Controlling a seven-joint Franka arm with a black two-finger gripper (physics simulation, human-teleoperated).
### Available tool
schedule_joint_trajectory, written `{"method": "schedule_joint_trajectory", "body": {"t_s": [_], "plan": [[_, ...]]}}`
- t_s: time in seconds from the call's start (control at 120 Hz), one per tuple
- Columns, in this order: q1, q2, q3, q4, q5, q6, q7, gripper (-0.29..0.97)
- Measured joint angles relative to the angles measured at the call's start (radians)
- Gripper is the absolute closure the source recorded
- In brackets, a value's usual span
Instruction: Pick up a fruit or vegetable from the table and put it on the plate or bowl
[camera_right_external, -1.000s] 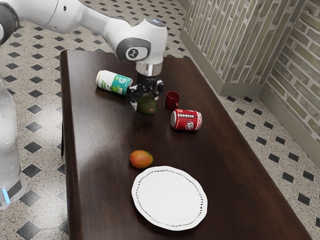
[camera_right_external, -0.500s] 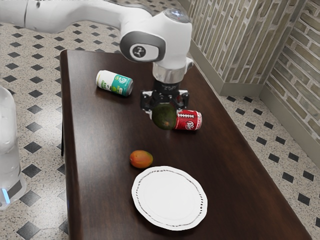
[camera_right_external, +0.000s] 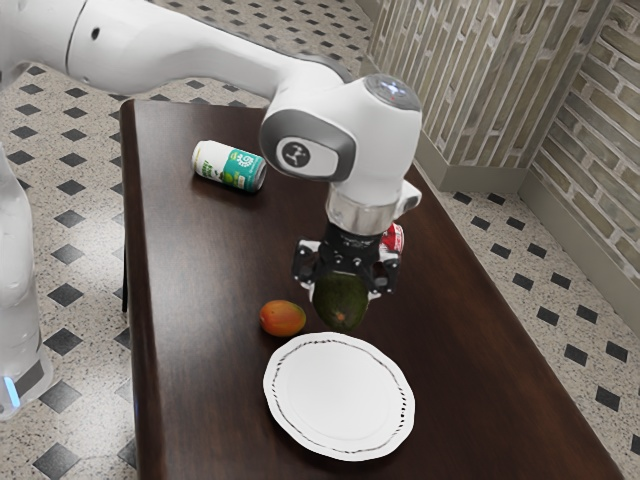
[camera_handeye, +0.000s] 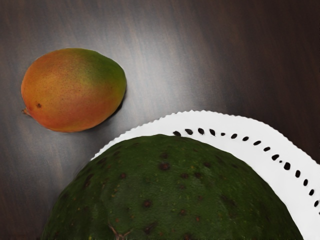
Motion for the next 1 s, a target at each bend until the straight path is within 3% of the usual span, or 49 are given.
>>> {"method": "schedule_joint_trajectory", "body": {"t_s": [0.2, 0.292, 0.392, 1.0], "plan": [[0.001, 0.019, -0.009, 0.005, 0.001, 0.001, 0.000, 0.26], [0.000, 0.026, -0.011, 0.006, 0.003, 0.013, 0.000, 0.14], [0.001, 0.026, -0.014, 0.007, 0.006, 0.026, 0.000, 0.09], [0.000, 0.027, -0.025, 0.005, 0.021, 0.064, 0.001, 0.06]]}}
